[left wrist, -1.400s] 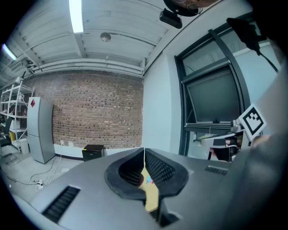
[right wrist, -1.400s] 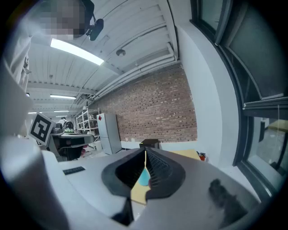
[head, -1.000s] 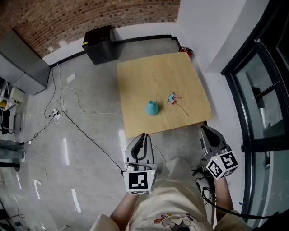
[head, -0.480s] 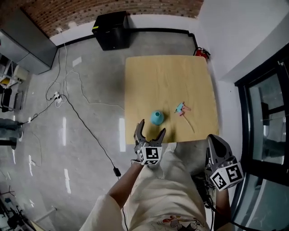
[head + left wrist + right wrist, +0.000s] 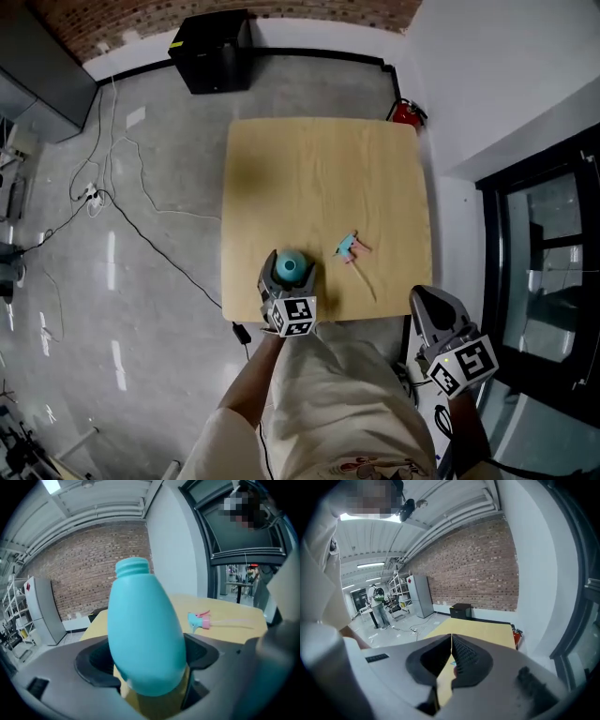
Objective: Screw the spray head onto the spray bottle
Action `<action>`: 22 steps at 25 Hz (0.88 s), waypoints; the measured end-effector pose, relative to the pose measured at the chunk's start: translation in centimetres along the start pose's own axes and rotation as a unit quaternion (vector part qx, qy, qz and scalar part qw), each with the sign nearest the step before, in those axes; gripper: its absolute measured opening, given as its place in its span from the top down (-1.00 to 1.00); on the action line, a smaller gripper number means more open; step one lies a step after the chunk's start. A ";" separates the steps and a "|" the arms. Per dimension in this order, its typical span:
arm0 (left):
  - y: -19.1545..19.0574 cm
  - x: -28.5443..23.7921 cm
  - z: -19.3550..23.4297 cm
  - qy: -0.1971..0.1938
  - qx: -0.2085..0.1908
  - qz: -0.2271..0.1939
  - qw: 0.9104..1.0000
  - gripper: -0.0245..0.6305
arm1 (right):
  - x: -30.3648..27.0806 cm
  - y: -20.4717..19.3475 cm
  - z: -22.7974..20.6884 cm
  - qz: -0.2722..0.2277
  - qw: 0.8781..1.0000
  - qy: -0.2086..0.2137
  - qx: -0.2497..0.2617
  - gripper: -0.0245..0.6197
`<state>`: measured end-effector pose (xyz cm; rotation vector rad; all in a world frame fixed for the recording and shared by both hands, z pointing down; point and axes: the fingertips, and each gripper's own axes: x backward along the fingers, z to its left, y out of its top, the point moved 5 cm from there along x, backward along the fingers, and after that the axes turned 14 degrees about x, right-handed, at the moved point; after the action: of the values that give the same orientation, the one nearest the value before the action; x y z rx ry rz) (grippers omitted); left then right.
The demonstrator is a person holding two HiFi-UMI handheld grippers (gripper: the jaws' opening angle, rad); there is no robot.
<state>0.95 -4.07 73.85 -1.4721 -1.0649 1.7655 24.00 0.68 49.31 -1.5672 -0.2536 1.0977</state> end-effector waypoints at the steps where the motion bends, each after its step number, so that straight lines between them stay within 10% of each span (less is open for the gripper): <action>1: 0.1 -0.3 0.1 -0.001 0.004 0.003 1.000 -0.39 | -0.6 -0.1 0.2 0.004 1.000 0.006 -0.001 0.90; 12: 8.3 4.9 -0.7 -0.074 -0.044 -0.034 0.996 -0.36 | -12.6 -6.0 1.3 0.141 0.988 0.067 0.008 0.85; 22: 15.4 10.0 -0.6 -0.086 -0.085 -0.079 0.990 -0.36 | -21.9 -15.1 2.2 0.390 0.915 0.069 0.075 0.44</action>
<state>0.24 -3.22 55.52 -1.3099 -1.4109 1.7475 16.39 -7.68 73.51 -1.6279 0.5973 1.5513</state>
